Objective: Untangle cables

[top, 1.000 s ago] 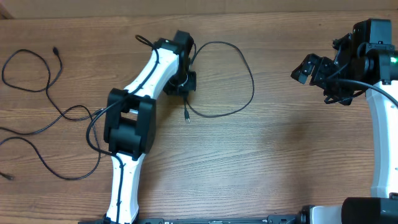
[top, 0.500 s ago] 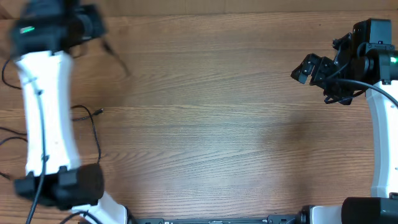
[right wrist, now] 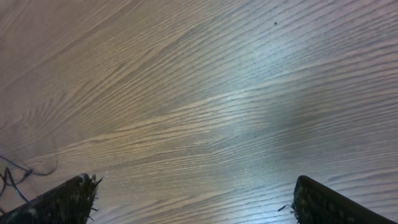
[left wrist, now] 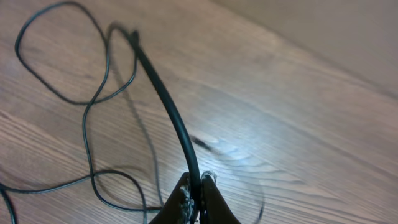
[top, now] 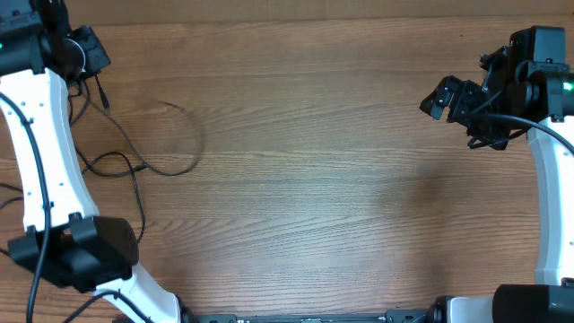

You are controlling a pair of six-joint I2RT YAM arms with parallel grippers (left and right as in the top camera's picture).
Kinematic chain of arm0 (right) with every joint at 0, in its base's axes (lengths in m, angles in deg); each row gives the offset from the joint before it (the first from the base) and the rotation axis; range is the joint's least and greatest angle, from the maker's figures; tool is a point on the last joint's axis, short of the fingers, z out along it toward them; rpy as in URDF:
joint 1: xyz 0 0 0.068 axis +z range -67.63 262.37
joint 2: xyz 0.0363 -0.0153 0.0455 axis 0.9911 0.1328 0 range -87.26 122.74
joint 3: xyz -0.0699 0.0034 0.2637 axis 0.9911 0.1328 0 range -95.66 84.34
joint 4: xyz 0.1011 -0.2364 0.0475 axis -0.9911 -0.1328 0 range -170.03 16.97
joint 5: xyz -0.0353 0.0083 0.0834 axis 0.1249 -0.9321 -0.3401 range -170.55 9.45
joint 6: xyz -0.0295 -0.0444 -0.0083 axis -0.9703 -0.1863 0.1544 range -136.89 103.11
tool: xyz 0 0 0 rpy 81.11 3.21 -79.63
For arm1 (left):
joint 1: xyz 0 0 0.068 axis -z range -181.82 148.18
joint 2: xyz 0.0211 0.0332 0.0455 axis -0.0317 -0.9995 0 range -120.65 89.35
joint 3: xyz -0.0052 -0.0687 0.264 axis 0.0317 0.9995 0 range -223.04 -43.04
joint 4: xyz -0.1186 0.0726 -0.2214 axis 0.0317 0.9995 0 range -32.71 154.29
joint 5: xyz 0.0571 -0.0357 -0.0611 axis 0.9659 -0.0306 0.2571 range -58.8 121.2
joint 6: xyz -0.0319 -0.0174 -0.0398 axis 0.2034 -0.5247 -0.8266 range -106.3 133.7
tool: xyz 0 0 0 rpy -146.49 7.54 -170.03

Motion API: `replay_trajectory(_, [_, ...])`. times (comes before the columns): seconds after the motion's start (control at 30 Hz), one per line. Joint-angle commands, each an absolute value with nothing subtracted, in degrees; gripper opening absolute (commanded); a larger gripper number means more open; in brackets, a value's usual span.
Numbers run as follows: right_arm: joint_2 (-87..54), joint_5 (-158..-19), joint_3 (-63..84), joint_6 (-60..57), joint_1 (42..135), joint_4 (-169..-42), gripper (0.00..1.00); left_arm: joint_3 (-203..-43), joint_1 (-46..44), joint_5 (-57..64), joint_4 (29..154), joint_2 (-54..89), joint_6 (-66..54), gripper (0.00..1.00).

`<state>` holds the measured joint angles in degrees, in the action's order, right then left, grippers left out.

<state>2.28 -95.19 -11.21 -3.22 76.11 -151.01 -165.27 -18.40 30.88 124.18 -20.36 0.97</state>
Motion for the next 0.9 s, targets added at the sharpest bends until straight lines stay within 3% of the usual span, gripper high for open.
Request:
replay_trajectory(0.0, [2.24, -95.23, -10.86, -3.46, 76.30, -151.20, 1.00, -164.68, -19.62, 34.03, 124.18, -23.83, 2.72, 0.05])
replay_trajectory(0.2, [2.24, -95.23, -10.86, -3.43, 76.30, -151.20, 1.00, -164.68, -24.17, 34.75, 123.26, -26.04, 0.14, 0.08])
replay_trajectory(0.23, [2.24, -95.23, -10.86, -3.43, 76.30, -151.18, 1.00, -164.68, -25.35, 34.75, 123.24, -26.04, -0.52, 0.26])
replay_trajectory(0.27, [2.24, -95.23, -10.86, -3.43, 76.30, -151.16, 1.00, -164.68, -26.16, 34.75, 123.22, -26.04, -0.69, 0.54])
replay_trajectory(0.3, [2.24, -95.23, -10.86, -3.43, 76.30, -151.14, 1.00, -164.68, -27.03, 34.62, 123.20, -26.04, -0.67, 0.94])
replay_trajectory(0.33, [2.21, -95.23, -10.86, -3.43, 76.30, -151.12, 1.00, -164.68, -27.77, 34.47, 123.06, -26.04, -0.67, 1.00])
replay_trajectory(0.63, [2.21, -96.69, -10.86, -3.43, 76.30, -150.13, 1.00, -164.70, -27.69, 28.06, 124.73, -24.49, 1.34, 1.00])
replay_trajectory(0.87, [2.21, -96.76, -10.99, -3.46, 76.30, -150.31, 0.94, -164.70, -20.95, 22.25, 124.81, -17.76, 5.97, 1.00])
